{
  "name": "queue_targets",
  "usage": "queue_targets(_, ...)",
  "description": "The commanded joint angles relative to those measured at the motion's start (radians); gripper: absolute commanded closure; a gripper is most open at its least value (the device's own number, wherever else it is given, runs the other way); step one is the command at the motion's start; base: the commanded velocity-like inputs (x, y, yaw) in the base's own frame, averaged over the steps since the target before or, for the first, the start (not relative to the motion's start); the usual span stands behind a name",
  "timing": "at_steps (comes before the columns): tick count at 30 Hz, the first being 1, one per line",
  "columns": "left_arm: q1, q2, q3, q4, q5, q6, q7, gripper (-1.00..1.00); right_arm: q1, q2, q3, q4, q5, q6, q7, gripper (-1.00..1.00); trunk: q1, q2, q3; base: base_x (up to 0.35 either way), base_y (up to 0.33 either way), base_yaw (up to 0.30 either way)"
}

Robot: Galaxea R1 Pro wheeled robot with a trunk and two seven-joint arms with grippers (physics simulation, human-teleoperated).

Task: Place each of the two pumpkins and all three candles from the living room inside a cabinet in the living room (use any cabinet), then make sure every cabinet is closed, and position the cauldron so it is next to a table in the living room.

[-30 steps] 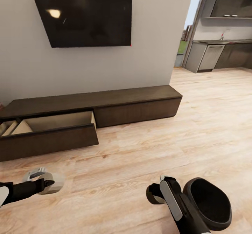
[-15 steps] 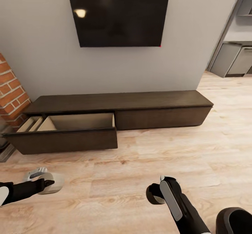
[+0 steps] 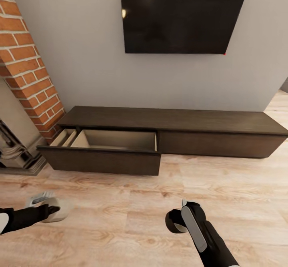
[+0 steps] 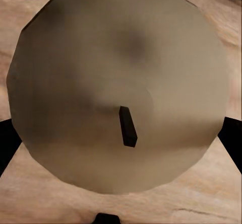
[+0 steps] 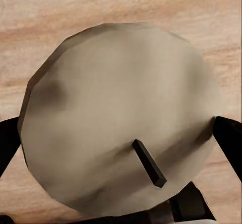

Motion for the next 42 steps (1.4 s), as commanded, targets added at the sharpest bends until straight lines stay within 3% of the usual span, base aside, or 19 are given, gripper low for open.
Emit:
queue_targets(1,0.0,0.008,0.0,0.0,-0.002,0.004,0.006,1.0,-0.001,0.001,0.001,-0.001,-0.008,0.001,-0.01,1.0,0.0,0.0,-0.001,0.251,0.231,0.282)
queue_targets(3,0.002,0.025,0.006,0.001,-0.037,0.003,0.006,1.0,-0.001,0.002,0.001,-0.001,-0.008,0.0,-0.01,1.0,0.0,0.0,-0.003,0.256,0.23,0.277)
queue_targets(8,0.003,0.031,0.048,0.002,-0.058,0.002,0.006,1.0,-0.001,0.002,0.0,-0.001,-0.007,-0.001,-0.01,1.0,0.0,0.0,-0.005,0.271,0.217,0.173)
queue_targets(14,0.004,0.032,0.057,0.002,-0.061,0.002,0.005,1.0,-0.001,0.002,-0.003,-0.009,-0.015,-0.003,-0.006,1.0,0.0,0.0,-0.006,0.283,0.215,-0.038)
queue_targets(28,0.004,0.03,0.057,0.002,-0.064,0.001,0.003,1.0,-0.001,0.003,-0.004,-0.006,-0.018,-0.004,-0.003,1.0,0.0,0.0,-0.006,0.238,0.236,-0.247)
queue_targets(42,0.004,0.024,0.053,0.002,-0.062,-0.004,0.003,1.0,0.001,0.002,0.003,0.002,-0.005,-0.023,-0.001,1.0,0.0,0.0,-0.006,0.142,0.125,-0.017)
